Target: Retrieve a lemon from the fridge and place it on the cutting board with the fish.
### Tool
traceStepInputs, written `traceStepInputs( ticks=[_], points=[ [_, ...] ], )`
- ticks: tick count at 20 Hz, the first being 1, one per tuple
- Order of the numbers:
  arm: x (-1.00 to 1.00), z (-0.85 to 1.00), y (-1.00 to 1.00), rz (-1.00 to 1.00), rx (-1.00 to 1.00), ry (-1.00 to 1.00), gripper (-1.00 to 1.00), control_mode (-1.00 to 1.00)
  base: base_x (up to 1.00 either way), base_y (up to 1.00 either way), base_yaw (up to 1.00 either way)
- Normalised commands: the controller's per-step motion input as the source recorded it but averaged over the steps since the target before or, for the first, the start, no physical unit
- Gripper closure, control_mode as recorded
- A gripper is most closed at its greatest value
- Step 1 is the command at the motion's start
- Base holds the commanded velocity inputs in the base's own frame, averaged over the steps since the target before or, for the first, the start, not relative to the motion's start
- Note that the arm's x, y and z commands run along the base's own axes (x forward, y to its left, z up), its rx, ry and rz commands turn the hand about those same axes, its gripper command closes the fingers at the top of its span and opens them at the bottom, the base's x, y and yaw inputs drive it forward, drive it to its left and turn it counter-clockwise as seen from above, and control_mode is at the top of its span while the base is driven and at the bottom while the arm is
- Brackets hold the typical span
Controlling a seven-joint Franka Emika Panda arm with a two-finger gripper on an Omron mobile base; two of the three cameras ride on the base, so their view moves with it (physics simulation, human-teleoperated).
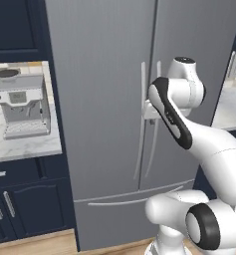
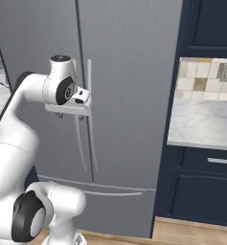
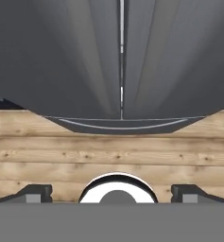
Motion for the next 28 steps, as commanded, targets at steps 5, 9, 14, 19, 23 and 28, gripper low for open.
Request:
traceStepInputs(
  ticks=[5, 9, 14, 19, 23, 28],
  points=[
    [0.08, -0.04, -0.07, 0.02, 0.00, -0.05, -1.00, -1.00, 0.00, 0.00, 0.00],
    [0.23, -0.21, -0.28, 0.01, 0.00, -0.07, -1.00, -1.00, 0.00, 0.00, 0.00],
    [0.48, -0.35, -0.23, 0.01, -0.01, -0.02, -1.00, -1.00, 0.00, 0.00, 0.00],
    [0.30, -0.06, -0.12, 0.03, 0.00, 0.00, -1.00, -1.00, 0.00, 0.00, 0.00],
    [0.49, -0.30, -0.01, 0.01, 0.00, -0.09, -1.00, -1.00, 0.00, 0.00, 0.00],
    [0.47, -0.17, 0.00, 0.00, 0.00, -0.09, -1.00, -1.00, 0.00, 0.00, 0.00]
  ],
)
